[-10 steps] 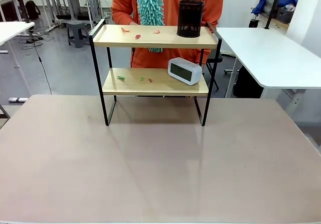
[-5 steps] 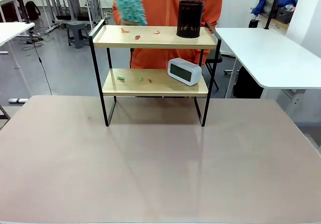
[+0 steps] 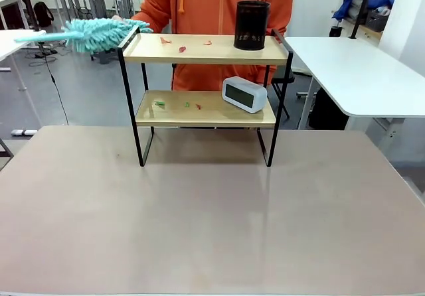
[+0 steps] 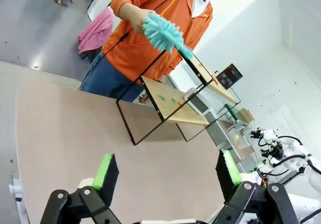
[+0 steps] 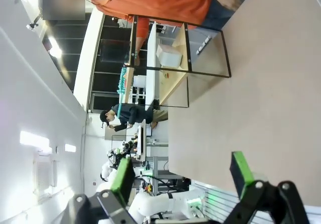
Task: Clean the shelf.
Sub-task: Pick up the Duster from the human.
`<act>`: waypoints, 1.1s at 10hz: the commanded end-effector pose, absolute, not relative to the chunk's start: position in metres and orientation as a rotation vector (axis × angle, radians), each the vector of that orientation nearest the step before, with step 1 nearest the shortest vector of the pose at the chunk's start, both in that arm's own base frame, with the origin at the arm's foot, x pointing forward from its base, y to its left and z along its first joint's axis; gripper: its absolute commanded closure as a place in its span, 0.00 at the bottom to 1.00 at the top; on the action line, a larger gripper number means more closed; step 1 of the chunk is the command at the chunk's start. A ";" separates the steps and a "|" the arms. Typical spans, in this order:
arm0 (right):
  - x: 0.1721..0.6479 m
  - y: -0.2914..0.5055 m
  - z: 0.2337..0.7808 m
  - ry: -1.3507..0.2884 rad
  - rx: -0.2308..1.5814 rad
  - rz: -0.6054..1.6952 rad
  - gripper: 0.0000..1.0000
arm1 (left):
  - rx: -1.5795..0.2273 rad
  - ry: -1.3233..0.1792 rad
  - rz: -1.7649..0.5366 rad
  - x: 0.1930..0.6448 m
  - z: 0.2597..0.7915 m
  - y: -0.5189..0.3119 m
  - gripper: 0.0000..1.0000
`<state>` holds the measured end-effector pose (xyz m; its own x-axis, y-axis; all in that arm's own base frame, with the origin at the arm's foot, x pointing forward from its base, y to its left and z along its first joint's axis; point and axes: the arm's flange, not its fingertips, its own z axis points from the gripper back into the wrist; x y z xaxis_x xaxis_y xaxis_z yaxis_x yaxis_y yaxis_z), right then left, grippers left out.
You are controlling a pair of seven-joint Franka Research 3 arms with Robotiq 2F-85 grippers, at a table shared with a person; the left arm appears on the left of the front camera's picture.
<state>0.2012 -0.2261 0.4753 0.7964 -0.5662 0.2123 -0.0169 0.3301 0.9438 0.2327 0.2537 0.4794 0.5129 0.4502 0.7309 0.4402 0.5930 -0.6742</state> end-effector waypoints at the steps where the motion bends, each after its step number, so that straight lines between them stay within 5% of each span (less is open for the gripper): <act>1: 0.205 -0.228 0.474 -0.604 1.196 -0.373 0.00 | -0.985 -1.096 -0.010 0.236 0.476 0.252 0.00; 5: 0.205 -0.228 0.474 -0.604 1.196 -0.373 0.00 | -0.993 -1.081 0.008 0.235 0.474 0.254 0.00; 7: 0.205 -0.228 0.474 -0.604 1.196 -0.373 0.00 | -1.169 -0.933 -0.013 0.253 0.497 0.263 0.00; 11: 0.205 -0.228 0.474 -0.604 1.196 -0.373 0.00 | -1.453 -0.693 -0.173 0.343 0.583 0.279 0.00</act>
